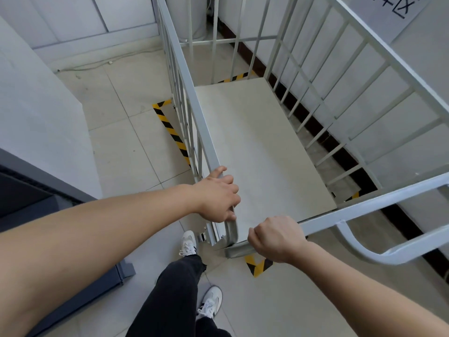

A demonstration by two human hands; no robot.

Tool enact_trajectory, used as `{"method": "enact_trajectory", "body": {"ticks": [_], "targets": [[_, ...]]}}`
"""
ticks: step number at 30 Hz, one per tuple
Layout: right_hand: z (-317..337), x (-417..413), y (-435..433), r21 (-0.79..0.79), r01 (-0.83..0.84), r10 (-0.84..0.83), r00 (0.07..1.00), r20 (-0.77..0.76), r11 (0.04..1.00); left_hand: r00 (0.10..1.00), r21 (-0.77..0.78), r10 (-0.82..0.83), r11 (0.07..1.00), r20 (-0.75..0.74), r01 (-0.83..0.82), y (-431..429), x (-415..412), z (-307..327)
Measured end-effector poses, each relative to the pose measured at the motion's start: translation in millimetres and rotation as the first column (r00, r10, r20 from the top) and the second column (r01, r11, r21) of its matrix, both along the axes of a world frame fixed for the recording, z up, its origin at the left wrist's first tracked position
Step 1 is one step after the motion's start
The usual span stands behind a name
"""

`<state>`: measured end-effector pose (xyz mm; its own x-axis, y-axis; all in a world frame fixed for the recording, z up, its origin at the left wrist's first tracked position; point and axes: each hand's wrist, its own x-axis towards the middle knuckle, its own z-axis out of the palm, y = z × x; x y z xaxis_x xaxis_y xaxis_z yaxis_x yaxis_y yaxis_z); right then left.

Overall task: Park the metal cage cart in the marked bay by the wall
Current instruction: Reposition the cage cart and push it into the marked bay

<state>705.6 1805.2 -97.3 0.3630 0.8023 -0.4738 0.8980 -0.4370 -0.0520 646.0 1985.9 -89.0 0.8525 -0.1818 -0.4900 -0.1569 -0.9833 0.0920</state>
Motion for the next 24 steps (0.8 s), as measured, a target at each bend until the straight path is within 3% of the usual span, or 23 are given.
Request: {"method": "enact_trajectory", "body": {"ticks": [24], "targets": [[-9.5,1.3,-1.4,0.036,-0.001,0.002,1.000,-0.007,0.999,0.997,0.003,0.024,1.000,-0.075,-0.024,0.6,6.4,0.1]]}}
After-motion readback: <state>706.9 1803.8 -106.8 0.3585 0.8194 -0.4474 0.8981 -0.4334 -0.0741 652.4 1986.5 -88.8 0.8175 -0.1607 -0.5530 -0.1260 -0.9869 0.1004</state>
